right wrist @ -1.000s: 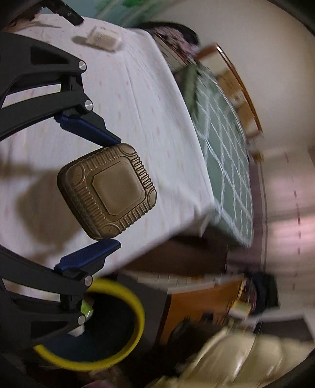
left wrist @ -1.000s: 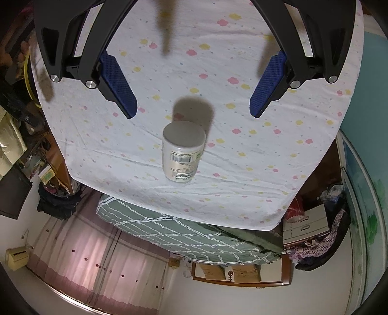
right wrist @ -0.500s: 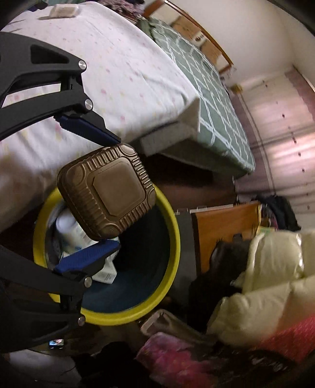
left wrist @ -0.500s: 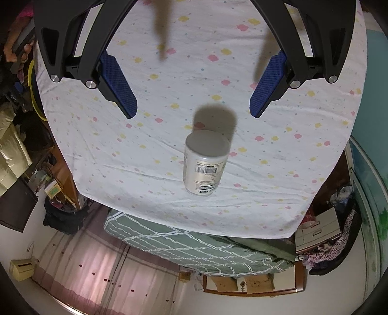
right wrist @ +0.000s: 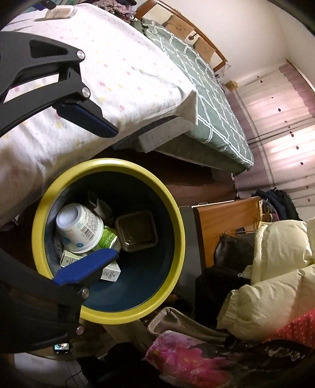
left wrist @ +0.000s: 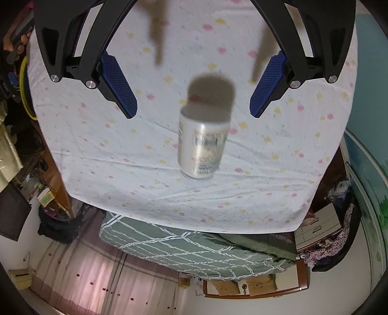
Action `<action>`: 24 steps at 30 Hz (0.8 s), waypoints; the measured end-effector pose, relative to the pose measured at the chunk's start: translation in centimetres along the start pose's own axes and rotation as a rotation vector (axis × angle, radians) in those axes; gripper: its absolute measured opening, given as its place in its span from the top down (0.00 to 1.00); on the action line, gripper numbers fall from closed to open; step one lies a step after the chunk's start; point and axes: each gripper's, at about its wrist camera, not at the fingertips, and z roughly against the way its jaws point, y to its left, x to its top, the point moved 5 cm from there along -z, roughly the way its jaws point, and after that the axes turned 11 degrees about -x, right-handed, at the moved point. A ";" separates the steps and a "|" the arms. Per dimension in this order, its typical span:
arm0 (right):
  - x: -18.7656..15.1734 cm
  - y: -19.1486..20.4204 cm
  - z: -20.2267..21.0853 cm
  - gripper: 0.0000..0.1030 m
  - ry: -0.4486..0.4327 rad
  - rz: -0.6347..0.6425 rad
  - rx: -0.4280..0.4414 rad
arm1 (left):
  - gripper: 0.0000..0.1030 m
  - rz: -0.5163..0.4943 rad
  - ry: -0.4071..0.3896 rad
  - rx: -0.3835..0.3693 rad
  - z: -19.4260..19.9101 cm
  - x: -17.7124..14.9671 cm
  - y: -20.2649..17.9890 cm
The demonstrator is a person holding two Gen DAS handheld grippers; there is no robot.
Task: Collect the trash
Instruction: 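Grasp the white pill bottle with the left tool and lift it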
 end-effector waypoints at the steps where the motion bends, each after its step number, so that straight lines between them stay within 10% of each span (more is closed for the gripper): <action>1: 0.0 0.0 0.0 0.15 0.002 0.001 0.002 | 0.10 -0.003 0.005 0.003 -0.3 0.4 0.1; 10: 0.0 -0.1 -0.2 0.15 0.003 -0.002 0.006 | 0.14 -0.010 0.046 0.043 -3.1 2.6 1.7; 24: -0.2 0.3 0.1 0.15 -0.002 0.007 0.019 | 0.55 -0.038 0.099 0.036 -6.0 4.0 1.9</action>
